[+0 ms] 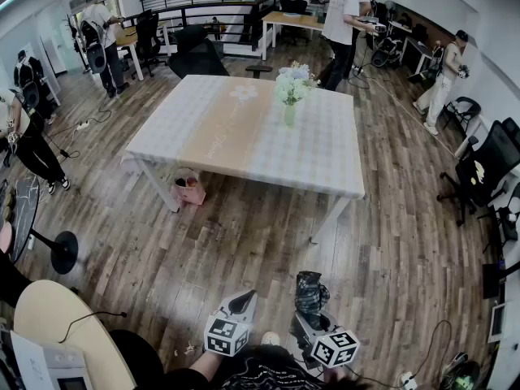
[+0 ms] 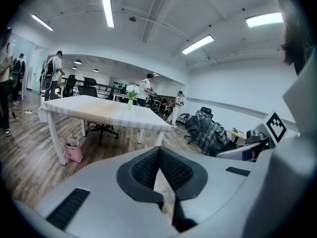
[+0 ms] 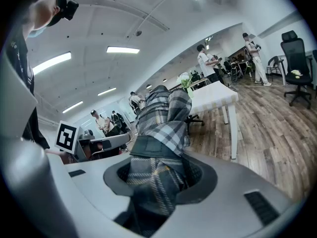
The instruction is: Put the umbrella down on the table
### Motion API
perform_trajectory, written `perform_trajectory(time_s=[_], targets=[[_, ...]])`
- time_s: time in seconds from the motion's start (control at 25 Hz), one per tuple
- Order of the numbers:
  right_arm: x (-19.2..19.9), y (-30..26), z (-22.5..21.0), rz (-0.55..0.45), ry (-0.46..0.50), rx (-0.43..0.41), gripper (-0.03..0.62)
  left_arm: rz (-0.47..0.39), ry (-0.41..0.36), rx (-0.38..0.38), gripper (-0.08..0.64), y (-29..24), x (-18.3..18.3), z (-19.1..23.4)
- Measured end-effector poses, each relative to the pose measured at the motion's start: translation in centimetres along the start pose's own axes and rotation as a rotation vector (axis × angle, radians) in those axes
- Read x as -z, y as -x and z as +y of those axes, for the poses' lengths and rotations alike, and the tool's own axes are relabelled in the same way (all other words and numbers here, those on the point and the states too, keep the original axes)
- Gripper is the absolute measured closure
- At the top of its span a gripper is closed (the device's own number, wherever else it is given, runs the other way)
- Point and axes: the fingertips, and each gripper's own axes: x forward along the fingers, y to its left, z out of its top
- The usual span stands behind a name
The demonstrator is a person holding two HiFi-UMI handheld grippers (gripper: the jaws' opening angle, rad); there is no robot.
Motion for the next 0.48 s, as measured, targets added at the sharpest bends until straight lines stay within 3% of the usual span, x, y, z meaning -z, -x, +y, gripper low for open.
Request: perform_trajectory(time_s=[0.24, 0.48], targets=[[-0.2, -1.5, 1.9, -0.016, 0.037, 0.004, 0.420, -0.041, -0.037, -0.009, 0.541, 1.1, -1.5, 2.2], [-0.5, -2.3, 3.1, -0.027, 0.050, 0.017, 0.420, -0.068, -0.017, -0.019, 0.541, 2.6, -1.8, 3.7]])
